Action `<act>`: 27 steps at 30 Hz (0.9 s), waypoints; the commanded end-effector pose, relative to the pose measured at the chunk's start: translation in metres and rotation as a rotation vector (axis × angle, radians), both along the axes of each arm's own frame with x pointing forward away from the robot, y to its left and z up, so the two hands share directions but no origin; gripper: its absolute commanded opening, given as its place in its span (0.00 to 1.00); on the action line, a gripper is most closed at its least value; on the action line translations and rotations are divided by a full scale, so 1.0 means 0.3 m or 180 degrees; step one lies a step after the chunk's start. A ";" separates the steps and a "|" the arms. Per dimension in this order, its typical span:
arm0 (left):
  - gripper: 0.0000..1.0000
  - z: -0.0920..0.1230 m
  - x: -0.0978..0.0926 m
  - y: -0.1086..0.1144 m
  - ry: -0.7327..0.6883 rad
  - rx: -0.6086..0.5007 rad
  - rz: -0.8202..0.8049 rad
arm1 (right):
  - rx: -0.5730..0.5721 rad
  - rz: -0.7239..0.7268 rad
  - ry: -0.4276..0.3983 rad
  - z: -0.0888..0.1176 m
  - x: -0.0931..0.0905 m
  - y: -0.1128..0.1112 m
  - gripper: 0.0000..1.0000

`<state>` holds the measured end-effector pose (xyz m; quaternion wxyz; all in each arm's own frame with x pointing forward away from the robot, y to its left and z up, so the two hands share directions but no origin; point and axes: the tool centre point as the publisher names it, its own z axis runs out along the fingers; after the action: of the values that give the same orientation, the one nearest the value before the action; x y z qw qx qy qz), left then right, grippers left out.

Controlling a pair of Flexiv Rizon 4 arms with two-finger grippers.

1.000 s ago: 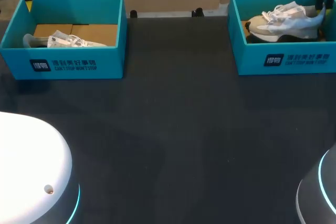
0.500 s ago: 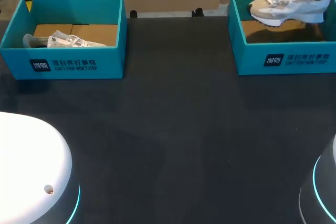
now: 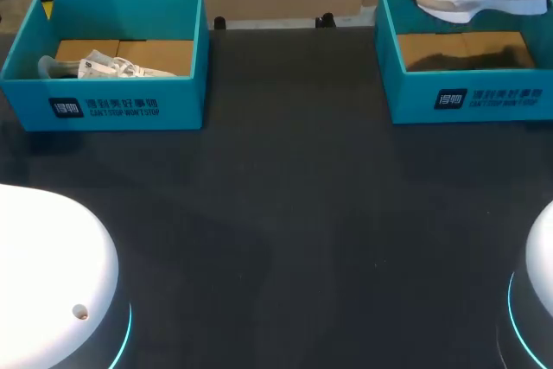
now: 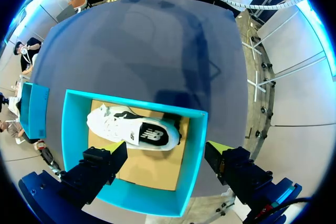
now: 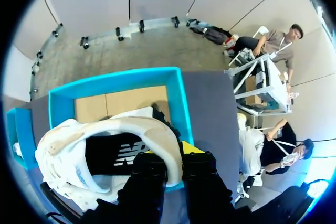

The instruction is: Take the shoe out of the shoebox, open the shoe tongue, remove and reinsert the insole, then place the shoe into the shoebox

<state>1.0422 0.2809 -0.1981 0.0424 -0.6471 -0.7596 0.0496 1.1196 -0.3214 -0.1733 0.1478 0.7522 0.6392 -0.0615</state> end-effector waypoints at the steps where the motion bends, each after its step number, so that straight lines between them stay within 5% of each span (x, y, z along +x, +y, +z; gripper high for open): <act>1: 1.00 0.001 0.001 0.001 0.0003 0.0006 -0.0004 | -0.0019 -0.0021 -0.0048 0.058 -0.043 0.037 0.00; 22: 1.00 0.001 0.001 0.001 0.0003 0.0006 -0.0004 | -0.0041 -0.0088 -0.0094 0.075 -0.057 0.048 0.00; 27: 1.00 0.001 0.001 0.001 0.0003 0.0006 -0.0004 | -0.0132 -0.0026 -0.0051 0.047 -0.101 0.092 0.00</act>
<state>1.0422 0.2811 -0.1981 0.0424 -0.6470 -0.7597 0.0496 1.0961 -0.3052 -0.1589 0.1581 0.7522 0.6355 -0.0728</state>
